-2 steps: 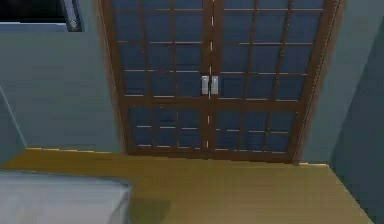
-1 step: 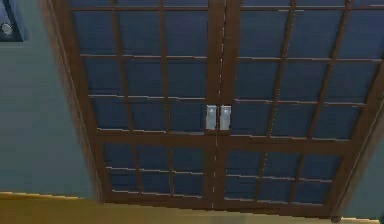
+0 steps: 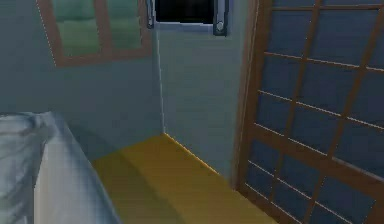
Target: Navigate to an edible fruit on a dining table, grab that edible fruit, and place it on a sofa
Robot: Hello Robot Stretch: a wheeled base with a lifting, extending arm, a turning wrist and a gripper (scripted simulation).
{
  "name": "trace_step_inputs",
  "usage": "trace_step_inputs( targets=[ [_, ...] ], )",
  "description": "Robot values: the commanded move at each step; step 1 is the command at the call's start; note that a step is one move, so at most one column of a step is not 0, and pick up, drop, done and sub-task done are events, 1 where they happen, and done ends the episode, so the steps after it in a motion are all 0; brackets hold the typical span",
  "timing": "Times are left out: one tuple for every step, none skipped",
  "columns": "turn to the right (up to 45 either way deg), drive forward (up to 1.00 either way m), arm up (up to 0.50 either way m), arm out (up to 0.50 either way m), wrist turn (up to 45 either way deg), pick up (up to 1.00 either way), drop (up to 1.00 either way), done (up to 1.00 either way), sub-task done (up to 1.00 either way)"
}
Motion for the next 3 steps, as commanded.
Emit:
trace_step_inputs(
  targets=[
    [-45.0,0.0,0.0,0.0,0.0,0.0,0.0,0.0,0.0],
    [-45.0,0.0,0.0,0.0,0.0,0.0,0.0,0.0,0.0],
    [-30.0,0.0,0.0,0.0,0.0,0.0,0.0,0.0,0.0]
  ],
)
